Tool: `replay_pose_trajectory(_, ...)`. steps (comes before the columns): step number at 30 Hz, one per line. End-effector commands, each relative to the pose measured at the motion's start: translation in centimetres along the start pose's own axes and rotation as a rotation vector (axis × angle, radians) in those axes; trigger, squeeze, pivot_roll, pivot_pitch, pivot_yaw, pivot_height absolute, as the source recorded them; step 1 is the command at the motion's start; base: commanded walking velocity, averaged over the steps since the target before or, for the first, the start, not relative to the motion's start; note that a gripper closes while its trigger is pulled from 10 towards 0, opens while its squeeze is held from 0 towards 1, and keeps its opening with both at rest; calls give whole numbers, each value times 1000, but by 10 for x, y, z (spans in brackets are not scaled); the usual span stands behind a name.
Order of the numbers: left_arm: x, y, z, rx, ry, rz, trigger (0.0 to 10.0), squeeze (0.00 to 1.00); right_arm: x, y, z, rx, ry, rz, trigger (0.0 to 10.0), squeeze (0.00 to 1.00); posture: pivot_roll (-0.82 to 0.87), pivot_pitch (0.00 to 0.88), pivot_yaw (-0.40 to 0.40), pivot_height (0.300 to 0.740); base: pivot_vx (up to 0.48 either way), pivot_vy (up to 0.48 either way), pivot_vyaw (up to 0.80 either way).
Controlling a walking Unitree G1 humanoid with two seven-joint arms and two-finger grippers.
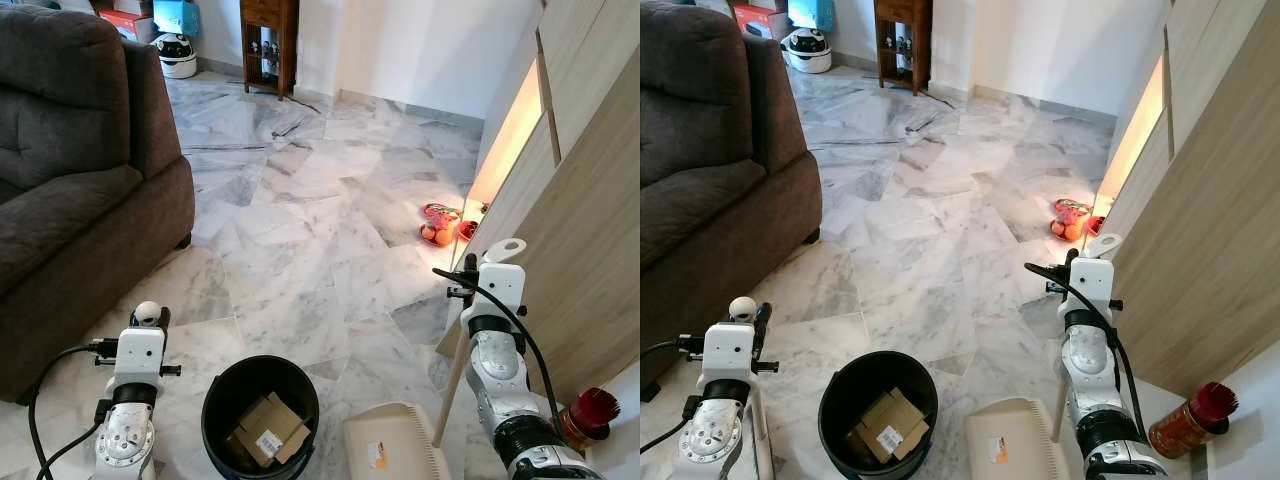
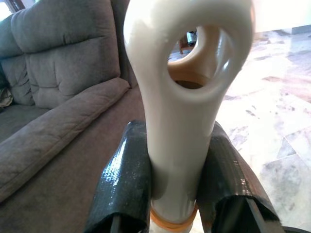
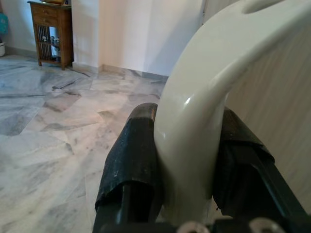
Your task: Sweep floor
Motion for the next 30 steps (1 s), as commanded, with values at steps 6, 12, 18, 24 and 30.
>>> replay_pose_trajectory(6,5,11,-8,50,-24,16,10000,0,2,7,-5,37,-3,-29,10000,0,93,0,-64,740,0,0,0)
replay_pose_trajectory(12,5,11,-8,50,-26,18,10000,0,2,6,-5,36,1,-35,10000,0,88,0,-62,740,0,0,0)
replay_pose_trajectory(18,5,11,-8,49,-29,20,10000,0,2,6,-5,38,8,-39,10000,0,86,0,-62,740,0,0,0)
replay_pose_trajectory(24,5,10,-8,49,-26,20,10000,0,0,5,-5,36,14,-39,10000,0,88,0,-63,740,0,0,0)
replay_pose_trajectory(30,5,10,-8,51,-33,17,10000,0,-1,5,-4,37,19,-43,10000,0,88,0,-57,740,0,0,0)
Point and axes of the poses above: a point about 5 cm out from each wrist's last joint towards the gripper, its own z axis pointing back from the gripper into the wrist, its own y axis along the axis of the wrist's last joint, x = y × z, the point moved 1 cm from there along -z, pointing out of the wrist towards the gripper, and after that the axes turned 1 degree about -z, right-handed, at the moved point
